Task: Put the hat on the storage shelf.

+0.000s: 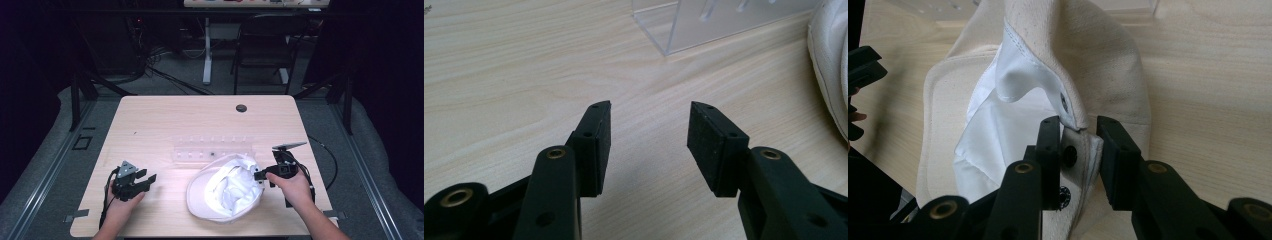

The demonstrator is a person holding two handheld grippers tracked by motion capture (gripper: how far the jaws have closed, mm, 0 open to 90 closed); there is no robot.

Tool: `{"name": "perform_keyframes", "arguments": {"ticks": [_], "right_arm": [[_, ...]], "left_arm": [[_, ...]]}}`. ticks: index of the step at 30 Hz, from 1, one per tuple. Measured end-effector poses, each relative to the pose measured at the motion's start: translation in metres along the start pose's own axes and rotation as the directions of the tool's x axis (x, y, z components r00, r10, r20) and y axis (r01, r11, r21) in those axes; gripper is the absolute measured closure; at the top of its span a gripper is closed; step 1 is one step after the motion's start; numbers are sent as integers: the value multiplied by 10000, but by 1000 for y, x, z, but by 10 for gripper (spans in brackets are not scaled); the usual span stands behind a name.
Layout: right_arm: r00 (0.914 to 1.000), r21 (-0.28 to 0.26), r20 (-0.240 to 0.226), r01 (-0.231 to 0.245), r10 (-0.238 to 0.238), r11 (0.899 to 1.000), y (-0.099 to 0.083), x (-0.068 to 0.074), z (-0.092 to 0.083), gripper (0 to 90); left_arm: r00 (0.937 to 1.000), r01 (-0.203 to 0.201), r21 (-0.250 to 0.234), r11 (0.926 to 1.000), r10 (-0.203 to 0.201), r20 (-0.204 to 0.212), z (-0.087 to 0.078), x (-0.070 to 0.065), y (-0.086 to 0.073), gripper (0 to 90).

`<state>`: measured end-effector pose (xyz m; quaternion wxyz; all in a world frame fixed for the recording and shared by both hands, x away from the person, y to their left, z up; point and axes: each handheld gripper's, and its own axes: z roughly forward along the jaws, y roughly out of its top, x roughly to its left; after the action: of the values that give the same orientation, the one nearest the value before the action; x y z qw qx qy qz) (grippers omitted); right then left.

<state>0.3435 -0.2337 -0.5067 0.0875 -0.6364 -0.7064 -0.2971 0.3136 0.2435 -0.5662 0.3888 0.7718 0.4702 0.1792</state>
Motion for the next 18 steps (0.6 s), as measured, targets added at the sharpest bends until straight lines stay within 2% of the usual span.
{"name": "perform_keyframes", "arguments": {"ticks": [3, 4, 8, 9, 15, 16, 18], "right_arm": [[9999, 21, 106, -4, 3, 10000, 3, 4, -3, 758], [9998, 137, 143, 143, -145, 9998, 4, 4, -5, 765], [9987, 165, 493, 148, -156, 9998, 7, 11, -10, 787], [9978, 278, 569, 327, -342, 9991, 8, 12, -12, 789], [9849, 445, 1554, 706, -767, 9965, 15, 22, -23, 795], [9849, 445, 1554, 706, -767, 9965, 15, 22, -23, 795], [9786, 614, 1814, 874, -973, 9943, 17, 24, -25, 795]], "left_arm": [[10000, 22, -32, 10000, -22, -10, 0, 0, 0, 526], [10000, 65, -35, 10000, -65, -15, 0, 0, 0, 526], [10000, 69, -16, 10000, -69, -42, -1, 1, 0, 526], [10000, 64, -12, 10000, -64, -45, -1, 1, 0, 526], [10000, 53, -23, 10000, -53, -51, 0, 0, 0, 526], [10000, 50, -27, 10000, -50, -60, 0, 0, 0, 526], [10000, 59, -30, 10000, -59, -53, 0, 0, 0, 527]]}}
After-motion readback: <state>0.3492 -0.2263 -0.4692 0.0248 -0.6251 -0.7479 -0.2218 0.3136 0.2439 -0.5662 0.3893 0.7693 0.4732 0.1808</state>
